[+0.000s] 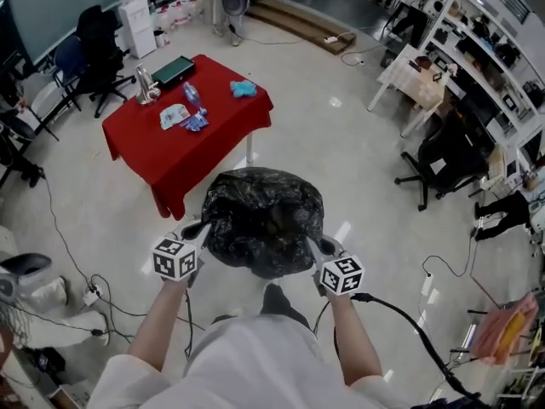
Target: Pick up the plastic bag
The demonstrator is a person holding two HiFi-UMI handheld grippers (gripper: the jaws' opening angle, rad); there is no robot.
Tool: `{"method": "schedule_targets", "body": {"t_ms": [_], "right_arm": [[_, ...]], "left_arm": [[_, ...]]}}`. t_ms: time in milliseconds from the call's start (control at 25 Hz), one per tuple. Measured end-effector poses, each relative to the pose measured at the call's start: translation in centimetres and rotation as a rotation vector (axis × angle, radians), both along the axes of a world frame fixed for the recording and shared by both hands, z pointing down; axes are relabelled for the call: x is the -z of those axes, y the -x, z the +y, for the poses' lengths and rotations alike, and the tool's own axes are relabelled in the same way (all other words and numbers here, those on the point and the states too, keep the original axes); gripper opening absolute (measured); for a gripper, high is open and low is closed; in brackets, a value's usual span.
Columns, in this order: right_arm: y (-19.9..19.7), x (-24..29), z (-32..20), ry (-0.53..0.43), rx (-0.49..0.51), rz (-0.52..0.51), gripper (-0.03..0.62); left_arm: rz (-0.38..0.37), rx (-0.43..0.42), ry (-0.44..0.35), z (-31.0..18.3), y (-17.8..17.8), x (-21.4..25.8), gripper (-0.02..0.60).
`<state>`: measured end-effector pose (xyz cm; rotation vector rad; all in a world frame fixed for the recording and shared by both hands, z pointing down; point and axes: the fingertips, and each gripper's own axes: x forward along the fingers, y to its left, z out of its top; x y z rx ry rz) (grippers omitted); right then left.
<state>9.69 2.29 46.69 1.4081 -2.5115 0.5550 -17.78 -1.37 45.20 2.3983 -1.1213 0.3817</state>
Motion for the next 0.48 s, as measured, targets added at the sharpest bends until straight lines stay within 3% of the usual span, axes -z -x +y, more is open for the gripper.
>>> {"method": "schedule_targets", "body": {"t_ms": [280, 480], "right_arm": [[-1.2, 3.6, 3.1, -0.066, -0.053, 0.008, 0.003], [-2.7, 5.5, 4.0, -0.104, -0.036, 0.010, 0.003]], "left_arm": [[-0.016, -0.041, -0.061, 2.8, -0.8, 3.9, 0.006], [-0.012, -0.012, -0.106, 3.8, -2.7, 5.9, 0.006]]}}
